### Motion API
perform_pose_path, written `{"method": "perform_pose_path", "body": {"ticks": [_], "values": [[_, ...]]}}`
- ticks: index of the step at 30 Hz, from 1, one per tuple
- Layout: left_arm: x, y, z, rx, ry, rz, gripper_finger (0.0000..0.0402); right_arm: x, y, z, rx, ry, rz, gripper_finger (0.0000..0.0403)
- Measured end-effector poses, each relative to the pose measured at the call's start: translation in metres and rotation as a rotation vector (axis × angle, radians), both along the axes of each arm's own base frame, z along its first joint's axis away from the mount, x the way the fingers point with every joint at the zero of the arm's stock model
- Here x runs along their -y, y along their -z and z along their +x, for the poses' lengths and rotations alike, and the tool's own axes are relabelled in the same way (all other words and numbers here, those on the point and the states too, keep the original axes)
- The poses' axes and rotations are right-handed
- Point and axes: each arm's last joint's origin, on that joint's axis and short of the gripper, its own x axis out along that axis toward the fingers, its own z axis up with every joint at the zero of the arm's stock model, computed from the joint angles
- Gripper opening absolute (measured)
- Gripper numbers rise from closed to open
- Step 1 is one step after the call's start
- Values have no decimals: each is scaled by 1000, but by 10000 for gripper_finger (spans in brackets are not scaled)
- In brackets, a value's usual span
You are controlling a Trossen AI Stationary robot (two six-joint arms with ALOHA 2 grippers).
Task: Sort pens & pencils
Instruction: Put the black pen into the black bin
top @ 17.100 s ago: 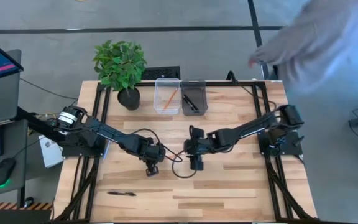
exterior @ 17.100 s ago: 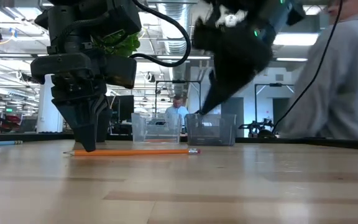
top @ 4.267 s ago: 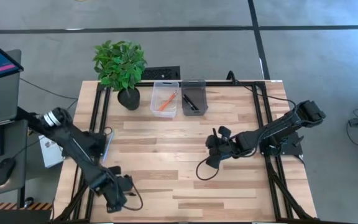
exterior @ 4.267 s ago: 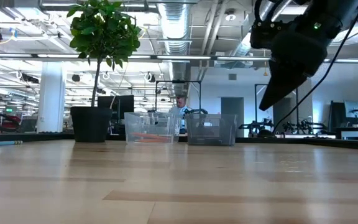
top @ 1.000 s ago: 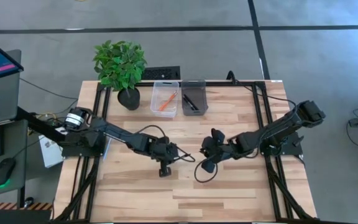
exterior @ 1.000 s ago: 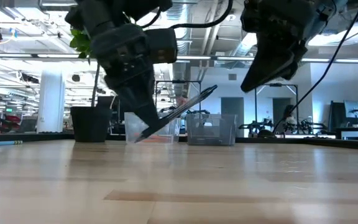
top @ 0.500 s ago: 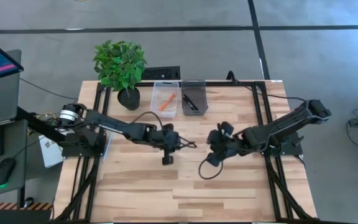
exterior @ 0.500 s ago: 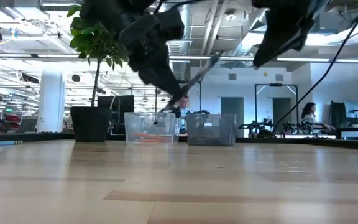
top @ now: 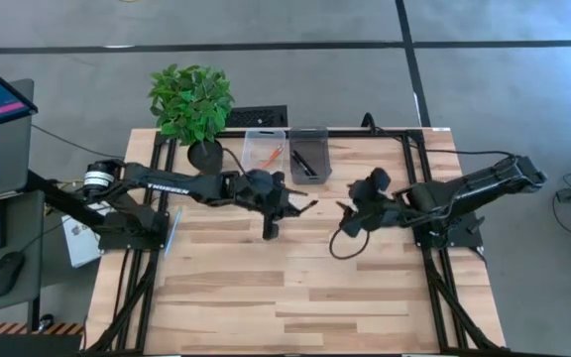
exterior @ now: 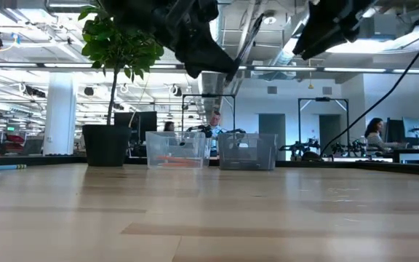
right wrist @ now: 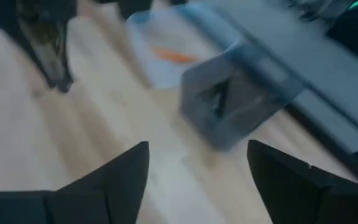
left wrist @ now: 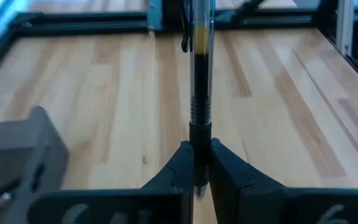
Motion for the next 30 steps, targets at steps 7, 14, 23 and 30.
{"method": "perform_pose_path", "body": {"ticks": [7,14,23,30], "values": [[-14,-8,3,100,0,12,11,11,2,10,5,84,-130,316],[-23,-7,2,90,-59,53,11,3,14,23,-42,3,-116,317],[-25,-7,2,98,19,137,11,-23,1,34,62,-217,-183,318],[-24,-8,2,121,93,181,11,-23,-3,38,119,-227,-165,318]]}}
